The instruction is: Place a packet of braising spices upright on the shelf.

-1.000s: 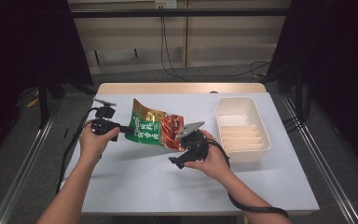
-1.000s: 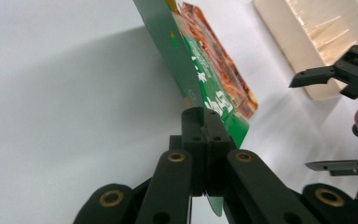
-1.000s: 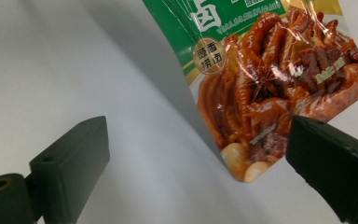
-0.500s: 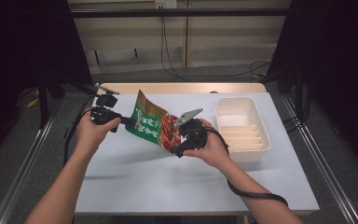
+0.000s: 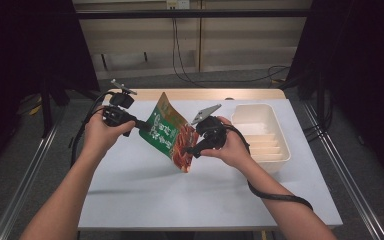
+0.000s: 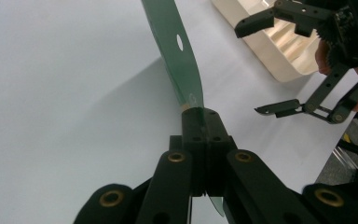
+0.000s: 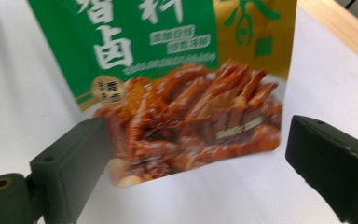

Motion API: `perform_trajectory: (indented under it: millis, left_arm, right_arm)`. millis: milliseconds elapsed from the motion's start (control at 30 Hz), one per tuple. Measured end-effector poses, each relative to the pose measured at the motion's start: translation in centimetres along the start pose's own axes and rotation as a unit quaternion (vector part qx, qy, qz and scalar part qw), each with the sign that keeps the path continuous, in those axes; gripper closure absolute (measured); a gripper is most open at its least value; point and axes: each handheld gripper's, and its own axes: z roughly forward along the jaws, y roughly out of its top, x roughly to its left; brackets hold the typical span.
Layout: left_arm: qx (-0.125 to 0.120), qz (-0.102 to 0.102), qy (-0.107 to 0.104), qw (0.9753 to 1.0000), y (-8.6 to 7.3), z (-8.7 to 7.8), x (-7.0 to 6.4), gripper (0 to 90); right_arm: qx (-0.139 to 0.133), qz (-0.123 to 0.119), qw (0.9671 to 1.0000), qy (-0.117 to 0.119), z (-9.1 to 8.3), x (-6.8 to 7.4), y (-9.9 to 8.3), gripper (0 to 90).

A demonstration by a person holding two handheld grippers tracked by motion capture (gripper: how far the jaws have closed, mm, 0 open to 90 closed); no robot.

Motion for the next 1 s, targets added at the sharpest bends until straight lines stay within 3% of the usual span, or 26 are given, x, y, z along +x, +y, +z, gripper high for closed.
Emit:
perform_trajectory:
  millis: [367, 700, 733, 933, 1000]
  left_arm:
    - [0.025, 0.031, -0.011, 0.9991, 1.6, 0.1, -1.2, 90.0]
    - [0.036, 0.050, -0.024, 0.9978, 2.6, 0.1, -2.0, 90.0]
    - [0.028, 0.046, -0.025, 0.9982, 2.7, 0.2, -2.3, 90.0]
    - [0.045, 0.072, -0.036, 0.9957, 3.4, 0.1, -3.0, 90.0]
    - [0.055, 0.086, -0.044, 0.9938, 3.6, 0.0, -3.1, 90.0]
  right_arm:
    - [-0.003, -0.005, 1.0000, 0.002, -0.8, -1.7, 1.5, 5.9]
    - [-0.007, -0.019, 0.9998, 0.002, -1.1, -2.5, 3.6, 6.1]
    - [-0.006, -0.019, 0.9998, 0.004, -1.1, -2.6, 3.8, 6.0]
    - [-0.009, -0.022, 0.9997, 0.004, -1.3, -3.0, 4.7, 5.8]
    - [-0.007, -0.025, 0.9997, 0.005, -1.6, -3.3, 4.9, 5.8]
